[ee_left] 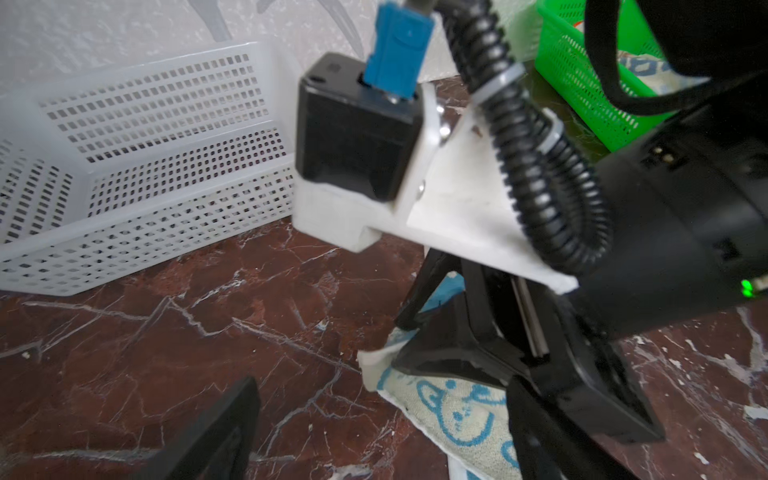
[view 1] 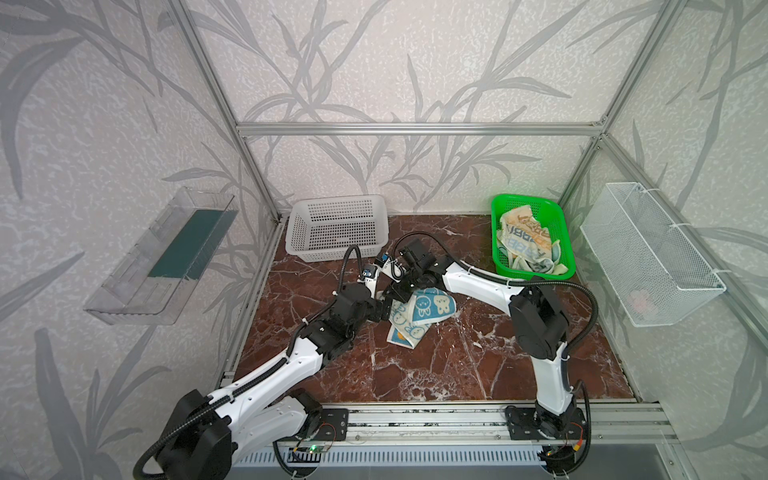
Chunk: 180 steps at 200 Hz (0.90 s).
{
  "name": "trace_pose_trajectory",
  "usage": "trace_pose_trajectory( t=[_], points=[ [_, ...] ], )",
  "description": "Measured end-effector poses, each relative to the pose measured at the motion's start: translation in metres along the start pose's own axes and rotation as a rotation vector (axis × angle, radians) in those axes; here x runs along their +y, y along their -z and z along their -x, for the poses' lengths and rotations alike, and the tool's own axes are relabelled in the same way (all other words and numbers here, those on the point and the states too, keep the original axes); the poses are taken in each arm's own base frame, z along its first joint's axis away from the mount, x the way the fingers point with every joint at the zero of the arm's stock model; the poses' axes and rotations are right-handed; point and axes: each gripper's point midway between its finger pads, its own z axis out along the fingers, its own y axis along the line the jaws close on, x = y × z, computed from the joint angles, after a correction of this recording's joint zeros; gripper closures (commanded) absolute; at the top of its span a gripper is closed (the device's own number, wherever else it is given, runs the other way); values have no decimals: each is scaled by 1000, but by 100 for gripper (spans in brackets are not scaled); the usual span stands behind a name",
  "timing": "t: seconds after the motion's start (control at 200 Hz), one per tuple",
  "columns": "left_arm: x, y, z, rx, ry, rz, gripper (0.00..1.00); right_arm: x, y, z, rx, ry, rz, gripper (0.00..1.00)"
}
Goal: Fold and stack the towels
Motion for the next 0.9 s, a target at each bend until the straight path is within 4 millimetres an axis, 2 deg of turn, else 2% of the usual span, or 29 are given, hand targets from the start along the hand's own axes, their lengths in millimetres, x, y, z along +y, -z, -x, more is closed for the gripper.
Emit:
trace_pose_trajectory(
  t=[0.075, 0.115, 0.215, 0.365, 0.46, 0.495, 0.54, 0.675, 0.82, 0.9],
  points=[
    [0, -2, -3, 19, -8, 0, 6, -9, 1, 0, -26, -25, -37, 34],
    [-2, -3, -3, 33, -17, -8, 5, -19, 8, -2, -49, -47, -67, 30],
    [-10, -10, 0, 77, -50, -31, 4, -34, 33, -7, -93, -101, -117, 29],
    [-23, -26, 8, 160, -158, -68, 4, -56, 100, 8, -207, -123, -248, 29],
    [-31, -35, -4, 222, -270, -102, 6, -60, 142, 18, -265, -50, -353, 29],
    [-32, -37, -11, 248, -316, -113, 10, -60, 150, 18, -271, -22, -384, 29],
    [-35, -38, -22, 287, -379, -128, 11, -60, 159, 14, -270, 15, -423, 29],
    [-35, -32, -46, 385, -494, -161, 18, -66, 163, -19, -201, 90, -460, 29],
    [-38, -21, -60, 458, -540, -186, 16, -82, 160, -62, -107, 114, -474, 29],
    [-45, -13, -72, 501, -573, -206, 15, -87, 158, -76, -71, 124, -482, 29]
  ],
)
